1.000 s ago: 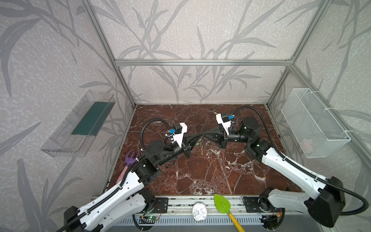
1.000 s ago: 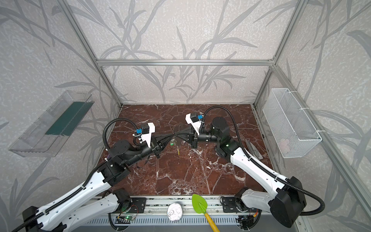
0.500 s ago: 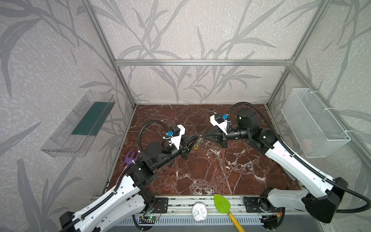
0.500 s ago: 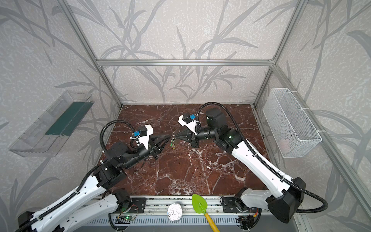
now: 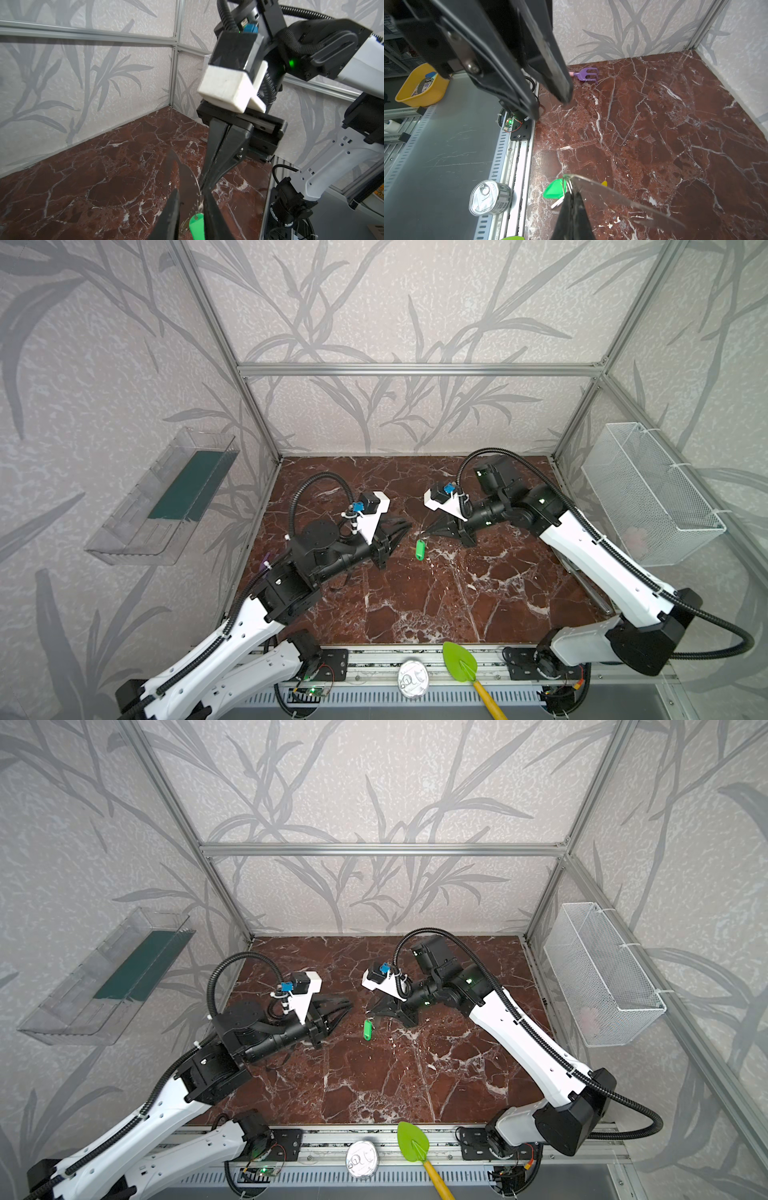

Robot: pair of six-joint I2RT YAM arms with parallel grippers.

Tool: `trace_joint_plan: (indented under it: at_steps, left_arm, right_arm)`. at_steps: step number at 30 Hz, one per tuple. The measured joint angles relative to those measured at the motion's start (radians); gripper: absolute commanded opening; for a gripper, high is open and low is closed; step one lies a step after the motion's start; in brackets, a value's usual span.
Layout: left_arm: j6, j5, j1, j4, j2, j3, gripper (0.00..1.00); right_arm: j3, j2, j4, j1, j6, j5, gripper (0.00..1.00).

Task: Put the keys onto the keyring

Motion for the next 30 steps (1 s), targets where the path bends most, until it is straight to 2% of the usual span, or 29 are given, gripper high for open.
trace_joint_plan:
  at_steps: [6,14,23,30]
  left_arm:
    - [-0.002,0.034,0.0,-0.017,-0.025,-0.05,0.23]
    - [-0.03,0.1,-0.002,0.059,-0.096,-0.177,0.25]
    - [-0.048,0.108,-0.056,0.204,-0.088,-0.243,0.25]
    - [-0.015,0.028,-0.072,0.241,-0.092,-0.24,0.2]
  right_arm:
    - [0.0,0.0,0.002,-0.011,0.002,-0.047,0.0]
    - [-0.013,-0.009,0.062,-0.029,0.042,-0.102,0.0]
    - [-0.145,-0.087,0.301,-0.031,0.239,-0.105,0.0]
    - [-0.192,-0.121,0.467,-0.033,0.485,-0.098,0.0]
